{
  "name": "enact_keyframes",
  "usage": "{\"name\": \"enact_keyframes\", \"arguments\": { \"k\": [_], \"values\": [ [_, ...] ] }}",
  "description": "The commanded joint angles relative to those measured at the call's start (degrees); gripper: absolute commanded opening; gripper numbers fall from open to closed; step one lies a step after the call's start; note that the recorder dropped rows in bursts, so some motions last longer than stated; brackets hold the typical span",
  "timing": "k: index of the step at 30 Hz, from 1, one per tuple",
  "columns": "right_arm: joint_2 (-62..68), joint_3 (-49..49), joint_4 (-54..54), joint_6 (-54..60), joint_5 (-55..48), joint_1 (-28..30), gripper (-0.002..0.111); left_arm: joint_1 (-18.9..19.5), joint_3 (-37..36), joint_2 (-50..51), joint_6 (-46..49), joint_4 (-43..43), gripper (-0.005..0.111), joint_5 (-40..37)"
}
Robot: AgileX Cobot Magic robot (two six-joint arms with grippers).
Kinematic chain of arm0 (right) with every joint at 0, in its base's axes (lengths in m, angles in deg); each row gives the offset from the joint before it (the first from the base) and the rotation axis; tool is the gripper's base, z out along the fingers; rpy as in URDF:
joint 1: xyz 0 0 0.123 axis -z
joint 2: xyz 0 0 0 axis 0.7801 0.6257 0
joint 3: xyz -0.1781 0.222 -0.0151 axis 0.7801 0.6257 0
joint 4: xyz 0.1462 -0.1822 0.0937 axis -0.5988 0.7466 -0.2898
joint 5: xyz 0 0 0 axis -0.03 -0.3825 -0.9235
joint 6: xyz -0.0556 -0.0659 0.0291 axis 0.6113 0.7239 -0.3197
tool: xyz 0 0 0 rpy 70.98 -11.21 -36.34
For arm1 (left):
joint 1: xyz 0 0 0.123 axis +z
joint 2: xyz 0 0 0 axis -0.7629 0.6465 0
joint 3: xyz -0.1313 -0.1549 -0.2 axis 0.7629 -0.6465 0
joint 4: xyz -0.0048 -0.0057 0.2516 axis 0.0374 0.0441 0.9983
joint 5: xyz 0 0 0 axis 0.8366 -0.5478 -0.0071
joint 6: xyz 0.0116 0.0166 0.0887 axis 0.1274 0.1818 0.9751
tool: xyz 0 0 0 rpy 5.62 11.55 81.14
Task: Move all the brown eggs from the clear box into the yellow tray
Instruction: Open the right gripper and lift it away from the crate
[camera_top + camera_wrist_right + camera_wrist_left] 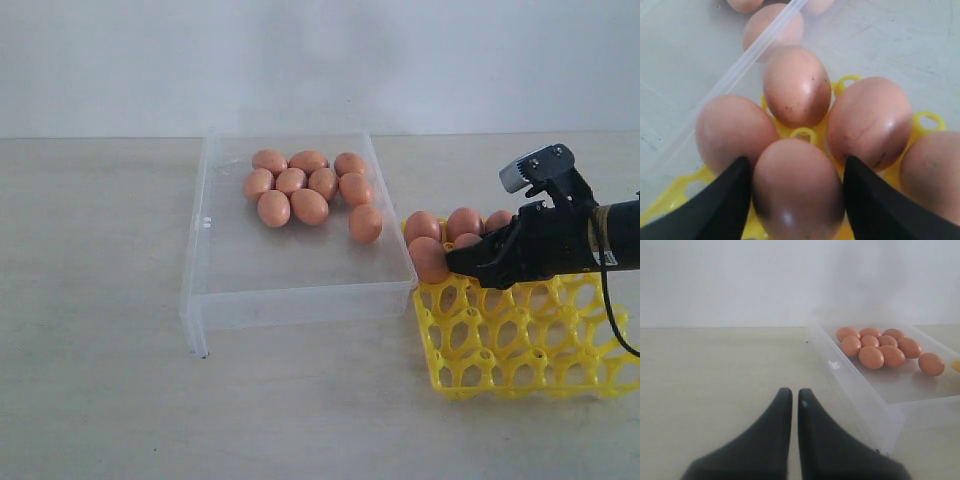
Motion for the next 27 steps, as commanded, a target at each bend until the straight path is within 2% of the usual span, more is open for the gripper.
{"name": "enact_keyframes", "arguments": {
  "k": [1,20,24,27],
  "values": [
    [0.10,-0.02,0.86,-0.42,-1.81,0.05,0.053,0.20,-0.15,-0.12,0.13,-0.14,0.004,0.05],
    [-10.87,-0.02,0.64,-3.62,-0.43,0.05,0.053,0.20,-0.15,-0.12,0.13,-0.14,0.004,0.05],
    [-14.66,-0.02,-2.42,-5.78,8.28,0.05,0.053,0.20,-0.15,-0.12,0.13,-0.14,0.004,0.05],
    [-17.21,-0.02,-10.55,-11.05,21.94,-0.67,0.052,0.20,-0.15,-0.12,0.13,-0.14,0.004,0.05]
  ]
}}
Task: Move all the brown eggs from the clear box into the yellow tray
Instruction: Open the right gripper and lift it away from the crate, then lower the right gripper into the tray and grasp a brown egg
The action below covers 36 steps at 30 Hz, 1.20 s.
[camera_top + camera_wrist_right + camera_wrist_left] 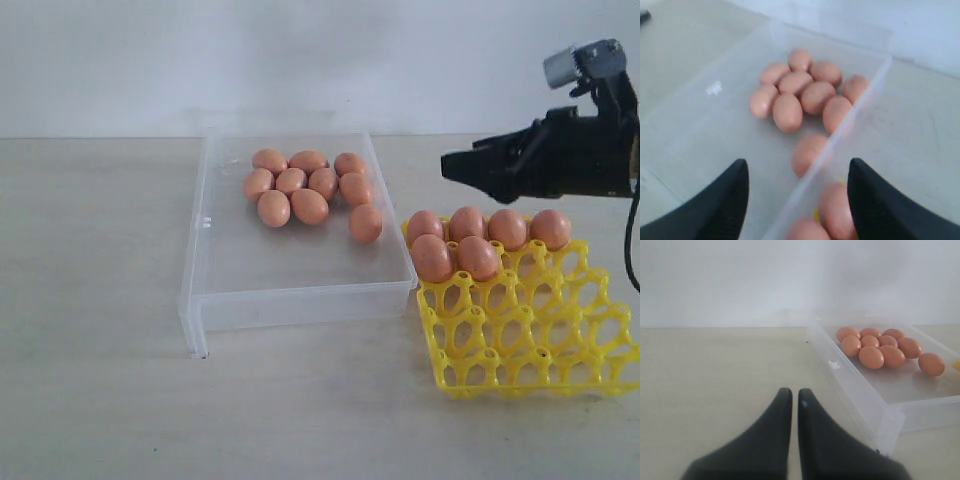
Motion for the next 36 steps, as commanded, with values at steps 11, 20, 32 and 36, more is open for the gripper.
{"name": "enact_keyframes", "arguments": {
  "k": [11,20,32,36],
  "values": [
    [-2.97,-11.71,-11.41,-9.00,-3.79,-25.41,0.000,0.20,-0.15,-0.12,0.13,-0.14,0.004,0.05],
    [2.40,-30.25,-13.51,15.04,-73.69,-46.40,0.000,0.20,-0.15,-0.12,0.13,-0.14,0.004,0.05],
    [26.24,-61.83,-89.01,76.82,-110.81,-40.67,0.000,0.20,-0.15,-0.12,0.13,-0.14,0.004,0.05],
    [31.65,-66.45,-92.77,79.44,-115.84,-38.34,0.000,0.20,-0.15,-0.12,0.13,-0.14,0.004,0.05]
  ]
}}
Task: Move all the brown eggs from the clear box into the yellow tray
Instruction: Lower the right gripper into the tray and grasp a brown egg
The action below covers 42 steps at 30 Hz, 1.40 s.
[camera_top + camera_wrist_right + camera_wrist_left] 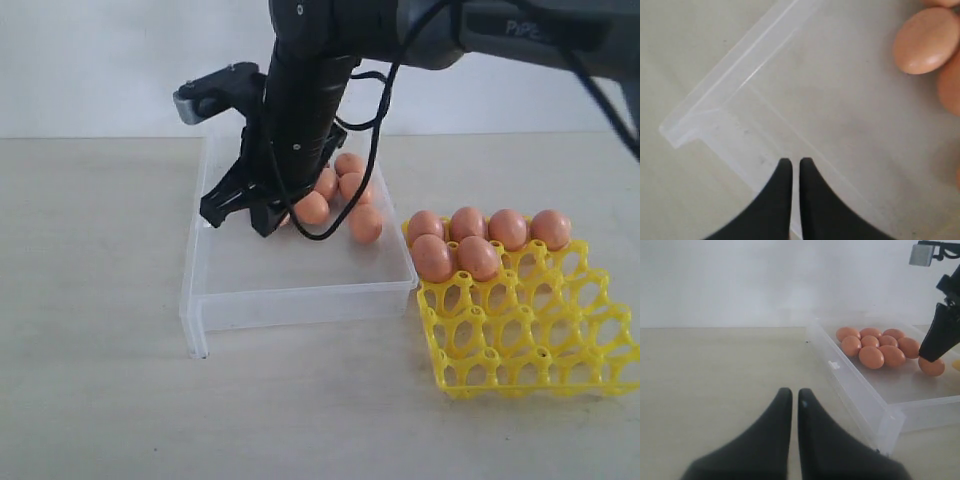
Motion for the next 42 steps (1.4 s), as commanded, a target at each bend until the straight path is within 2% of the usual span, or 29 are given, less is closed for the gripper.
{"name": "enact_keyframes", "arguments": {
  "k": [1,8,12,14,18,20,22,23,27,42],
  "values": [
    [4.67,-4.60,-3.56,3.73,-4.59,2.85,0.000,0.20,-0.15,-0.12,0.13,-0.14,0.004,0.05],
    [5.56,-4.60,0.20,3.99,-0.59,5.67,0.000,0.20,-0.15,-0.12,0.13,-0.14,0.004,0.05],
    [5.56,-4.48,6.97,4.08,-0.59,6.11,0.003,0.20,-0.15,-0.12,0.13,-0.14,0.004,0.05],
    [5.56,-4.48,9.63,4.08,-0.59,6.11,0.012,0.20,-0.15,-0.12,0.13,-0.14,0.004,0.05],
    [5.56,-4.48,11.04,4.08,0.63,6.51,0.046,0.20,-0.15,-0.12,0.13,-0.14,0.004,0.05],
    [5.56,-4.48,11.62,1.32,3.48,6.62,0.057,0.20,-0.15,-0.12,0.13,-0.14,0.004,0.05],
    [5.56,-4.48,12.53,-5.00,6.27,7.01,0.058,0.20,-0.15,-0.12,0.13,-0.14,0.004,0.05],
    [6.01,-4.48,12.73,-12.98,8.02,7.79,0.058,0.20,-0.15,-0.12,0.13,-0.14,0.004,0.05],
    [8.40,-4.48,13.17,-30.25,5.71,11.50,0.058,0.20,-0.15,-0.12,0.13,-0.14,0.004,0.05],
    [10.81,-4.48,9.44,-31.41,7.10,12.59,0.058,0.20,-0.15,-0.12,0.13,-0.14,0.004,0.05]
  ]
}}
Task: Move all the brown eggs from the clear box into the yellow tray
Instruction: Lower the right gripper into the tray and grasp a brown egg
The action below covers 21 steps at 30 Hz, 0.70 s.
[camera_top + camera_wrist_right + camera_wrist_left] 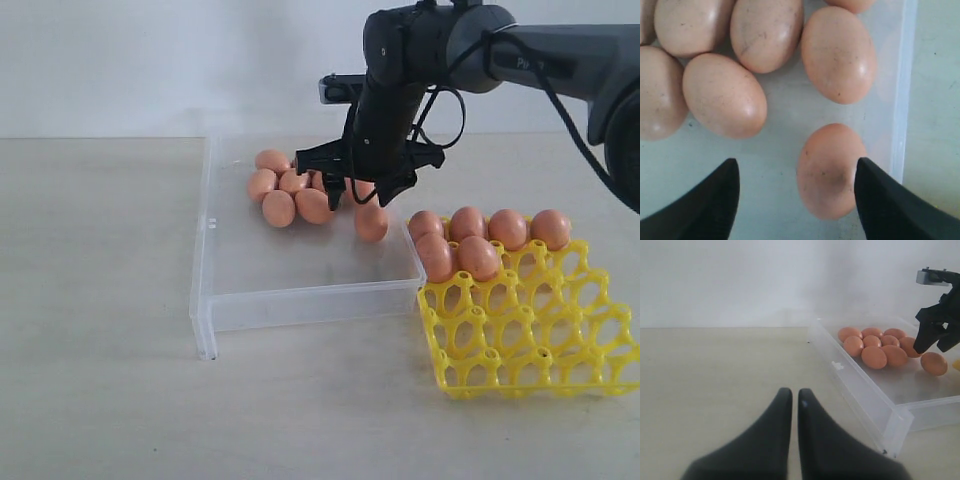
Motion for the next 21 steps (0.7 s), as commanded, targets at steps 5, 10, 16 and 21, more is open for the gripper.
{"name": "enact_keyframes", "arguments": {
  "k": [5,10,16,21],
  "values": [
    [2.56,-0.34,0.14,0.52,0.30,0.37,0.058,0.20,-0.15,-0.12,0.13,-0.14,0.004,0.05],
    [3.91,-0.34,0.17,0.16,1.53,0.37,0.058,0.20,-0.15,-0.12,0.13,-0.14,0.004,0.05],
    [4.54,-0.34,0.40,-2.69,4.58,0.37,0.051,0.20,-0.15,-0.12,0.13,-0.14,0.004,0.05],
    [4.54,-0.34,1.15,-4.02,4.69,0.37,0.018,0.20,-0.15,-0.12,0.13,-0.14,0.004,0.05]
  ]
}}
